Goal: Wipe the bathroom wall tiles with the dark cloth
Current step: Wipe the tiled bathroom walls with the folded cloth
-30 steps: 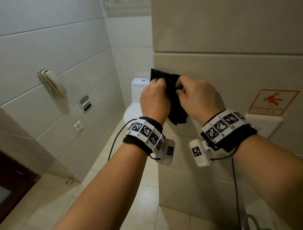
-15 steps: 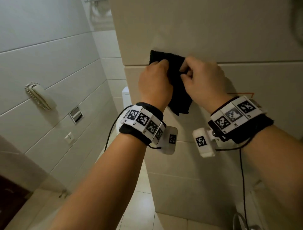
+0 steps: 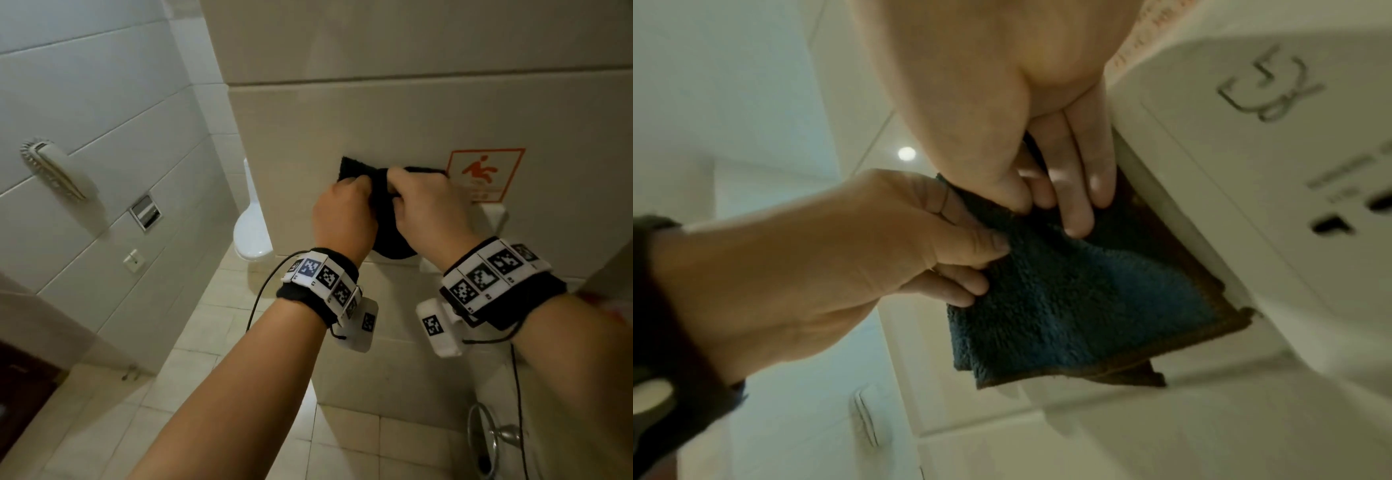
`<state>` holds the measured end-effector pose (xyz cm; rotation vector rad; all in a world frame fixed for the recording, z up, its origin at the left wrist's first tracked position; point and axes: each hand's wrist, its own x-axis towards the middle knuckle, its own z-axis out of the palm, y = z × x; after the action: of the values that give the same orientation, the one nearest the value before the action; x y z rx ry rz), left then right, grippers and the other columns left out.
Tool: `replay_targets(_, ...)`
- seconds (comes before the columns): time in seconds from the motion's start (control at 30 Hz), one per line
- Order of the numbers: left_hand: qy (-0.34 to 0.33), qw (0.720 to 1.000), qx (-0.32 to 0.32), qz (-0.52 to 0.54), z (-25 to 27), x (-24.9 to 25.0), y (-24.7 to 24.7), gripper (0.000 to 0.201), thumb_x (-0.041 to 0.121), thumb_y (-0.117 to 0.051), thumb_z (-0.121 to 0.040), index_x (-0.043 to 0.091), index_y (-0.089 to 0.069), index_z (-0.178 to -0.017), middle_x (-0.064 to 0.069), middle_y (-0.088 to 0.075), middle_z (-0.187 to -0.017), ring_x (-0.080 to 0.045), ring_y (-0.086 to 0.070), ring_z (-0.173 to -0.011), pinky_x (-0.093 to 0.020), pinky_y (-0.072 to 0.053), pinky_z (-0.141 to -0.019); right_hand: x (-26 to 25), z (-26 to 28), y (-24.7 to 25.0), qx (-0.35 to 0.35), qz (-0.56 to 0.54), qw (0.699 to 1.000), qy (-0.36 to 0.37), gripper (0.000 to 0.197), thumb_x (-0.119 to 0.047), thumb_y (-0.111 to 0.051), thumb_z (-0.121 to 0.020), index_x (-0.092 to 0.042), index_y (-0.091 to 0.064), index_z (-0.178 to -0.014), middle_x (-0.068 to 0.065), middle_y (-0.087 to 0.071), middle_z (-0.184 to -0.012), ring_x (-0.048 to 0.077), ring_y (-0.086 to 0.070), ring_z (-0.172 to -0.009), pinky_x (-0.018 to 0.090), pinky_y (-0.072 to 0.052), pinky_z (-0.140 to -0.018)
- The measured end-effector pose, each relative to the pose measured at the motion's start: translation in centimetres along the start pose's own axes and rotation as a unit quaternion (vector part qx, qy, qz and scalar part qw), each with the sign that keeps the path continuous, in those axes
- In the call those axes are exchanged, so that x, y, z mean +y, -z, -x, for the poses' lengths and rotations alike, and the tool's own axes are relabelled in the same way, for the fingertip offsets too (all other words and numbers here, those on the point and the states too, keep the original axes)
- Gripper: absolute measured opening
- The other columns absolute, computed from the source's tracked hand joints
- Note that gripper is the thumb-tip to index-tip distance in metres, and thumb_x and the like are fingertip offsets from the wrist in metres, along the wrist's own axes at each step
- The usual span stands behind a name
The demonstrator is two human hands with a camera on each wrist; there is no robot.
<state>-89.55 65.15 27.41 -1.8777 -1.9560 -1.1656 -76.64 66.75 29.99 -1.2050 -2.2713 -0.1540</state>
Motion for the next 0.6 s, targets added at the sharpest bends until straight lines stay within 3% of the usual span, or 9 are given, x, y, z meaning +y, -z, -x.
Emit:
replay_targets(0.1, 0.025, 0.999, -0.021, -0.007, 2.0, -1.5, -1.6, 0.014, 0.008, -0.069, -0.078, 0.007, -0.059, -0.069, -0.012, -0.062, -0.067, -0.034, -0.056, -0.058, -0.030, -0.028, -0.052, -0.1, 1.3, -2.4, -0.033, 0.013, 0.999, 0.001, 0.012, -0.005, -0.054, -0.088, -0.016, -0.049, -0.087, 0.009, -0.060, -0.073, 0.035, -0.059, -0.065, 0.034, -0.040, -0.049)
replay_targets(0.2, 0.045, 0.999, -0.020, -0.005, 3.5, -2.7, -2.9, 0.017, 0.006, -0.073, -0.074, 0.007, -0.058, -0.065, -0.010, -0.060, -0.062, -0.032, -0.054, -0.052, -0.027, -0.027, -0.050, -0.5, 2.3, -3.7, -0.055, 0.027, 0.998, -0.001, 0.006, -0.007, -0.054, -0.091, -0.013, -0.055, -0.090, 0.008, -0.062, -0.074, 0.033, -0.060, -0.064, 0.024, -0.018, -0.047)
replay_targets(0.27, 0.055, 0.998, -0.017, -0.004, 4.2, -3.6, -3.6, 0.019, 0.007, -0.074, -0.074, 0.009, -0.058, -0.063, -0.008, -0.059, -0.060, -0.030, -0.053, -0.049, -0.026, -0.026, -0.049, -0.7, 2.7, -4.5, -0.060, 0.037, 0.998, 0.000, 0.006, -0.008, -0.054, -0.091, -0.013, -0.057, -0.091, 0.007, -0.063, -0.074, 0.032, -0.059, -0.063, 0.024, -0.011, -0.048)
replay_targets(0.6, 0.080, 0.995, -0.052, 0.013, 6.3, -7.3, -4.5, 0.015, 0.007, -0.071, -0.076, 0.008, -0.062, -0.065, -0.008, -0.061, -0.062, -0.030, -0.055, -0.053, -0.026, -0.030, -0.049, -1.8, 3.6, -9.2, -0.039, 0.015, 0.999, 0.005, 0.011, -0.002, -0.064, -0.082, -0.011, -0.060, -0.087, 0.006, -0.060, -0.063, 0.031, -0.057, -0.052, 0.024, -0.025, -0.049)
